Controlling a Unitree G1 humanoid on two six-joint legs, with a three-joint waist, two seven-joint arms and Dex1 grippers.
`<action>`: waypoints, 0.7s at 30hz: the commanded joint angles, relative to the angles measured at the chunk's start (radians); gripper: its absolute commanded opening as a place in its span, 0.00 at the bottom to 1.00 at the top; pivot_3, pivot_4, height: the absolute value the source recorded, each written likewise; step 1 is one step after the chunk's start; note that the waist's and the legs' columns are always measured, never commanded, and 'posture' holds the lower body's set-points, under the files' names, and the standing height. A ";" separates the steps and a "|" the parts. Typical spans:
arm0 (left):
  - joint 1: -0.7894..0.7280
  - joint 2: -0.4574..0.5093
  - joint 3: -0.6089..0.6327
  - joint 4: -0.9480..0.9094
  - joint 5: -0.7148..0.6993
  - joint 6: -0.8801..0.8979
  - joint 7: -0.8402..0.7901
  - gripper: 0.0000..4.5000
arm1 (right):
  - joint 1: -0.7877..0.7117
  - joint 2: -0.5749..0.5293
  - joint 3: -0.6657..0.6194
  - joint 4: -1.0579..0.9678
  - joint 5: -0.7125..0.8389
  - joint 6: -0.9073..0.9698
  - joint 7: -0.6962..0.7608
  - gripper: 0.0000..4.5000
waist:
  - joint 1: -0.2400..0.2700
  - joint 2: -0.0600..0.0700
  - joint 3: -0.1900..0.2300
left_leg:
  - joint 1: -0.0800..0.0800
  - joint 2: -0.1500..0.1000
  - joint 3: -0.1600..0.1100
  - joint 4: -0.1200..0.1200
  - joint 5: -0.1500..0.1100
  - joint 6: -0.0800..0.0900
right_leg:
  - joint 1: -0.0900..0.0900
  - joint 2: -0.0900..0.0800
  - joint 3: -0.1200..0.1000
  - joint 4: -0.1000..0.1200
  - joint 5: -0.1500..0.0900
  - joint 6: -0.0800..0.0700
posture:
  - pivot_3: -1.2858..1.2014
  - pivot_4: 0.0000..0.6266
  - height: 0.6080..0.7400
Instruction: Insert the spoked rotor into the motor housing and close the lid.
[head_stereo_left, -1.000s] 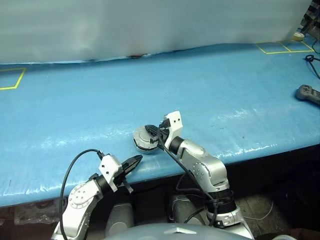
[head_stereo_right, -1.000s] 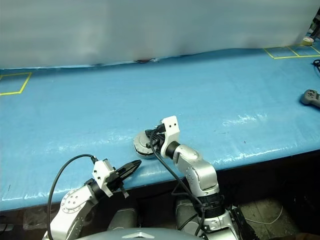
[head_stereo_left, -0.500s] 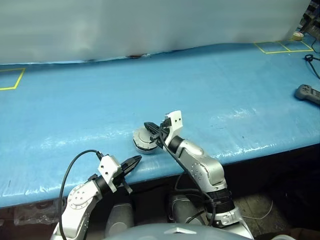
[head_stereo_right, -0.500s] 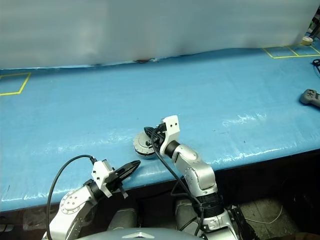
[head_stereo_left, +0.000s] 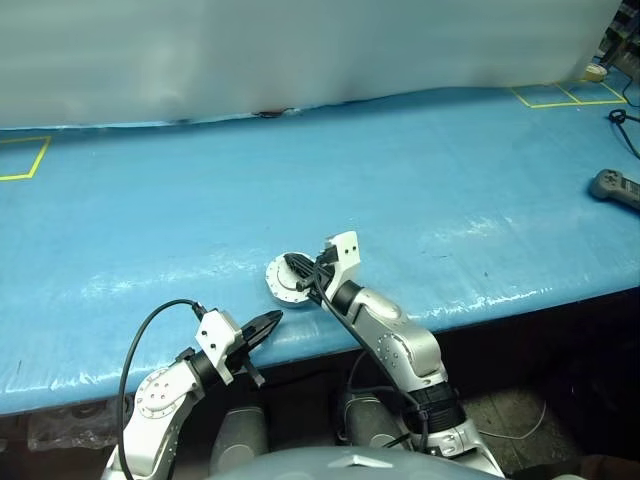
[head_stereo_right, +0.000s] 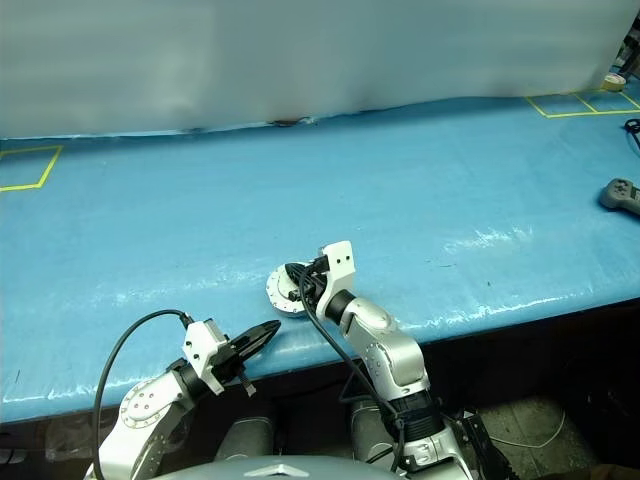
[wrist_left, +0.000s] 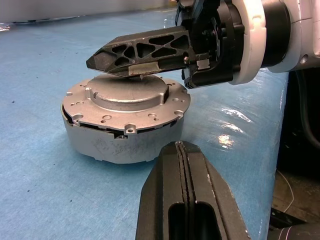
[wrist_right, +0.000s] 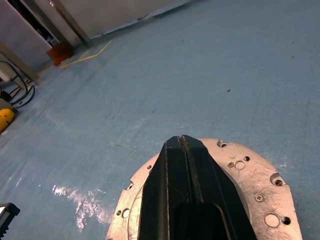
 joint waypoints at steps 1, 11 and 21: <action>-0.002 0.002 0.004 -0.036 -0.009 -0.008 0.000 0.00 | 0.021 0.052 0.018 -0.050 -0.004 -0.015 -0.038 0.00 | 0.000 0.000 0.000 | 0.000 0.000 0.000 0.000 0.000 0.000 | 0.000 0.000 0.000 0.000 0.000 0.000 | 0.52 0.24 1.00; -0.020 0.000 0.009 -0.021 -0.007 -0.019 -0.005 0.00 | 0.010 -0.025 0.071 -0.275 -0.095 0.050 -0.196 0.00 | 0.002 0.000 0.000 | -0.011 0.000 0.000 0.001 0.000 0.000 | -0.011 0.001 0.000 0.001 0.001 0.001 | 0.52 0.24 1.00; -0.041 -0.012 0.022 -0.002 0.021 -0.072 0.039 0.00 | 0.063 -0.082 0.178 -0.307 -0.181 0.076 -0.175 0.65 | 0.004 -0.001 -0.001 | -0.011 0.000 0.000 0.003 0.000 0.000 | -0.011 0.001 0.000 0.002 0.001 0.001 | 0.52 0.24 1.00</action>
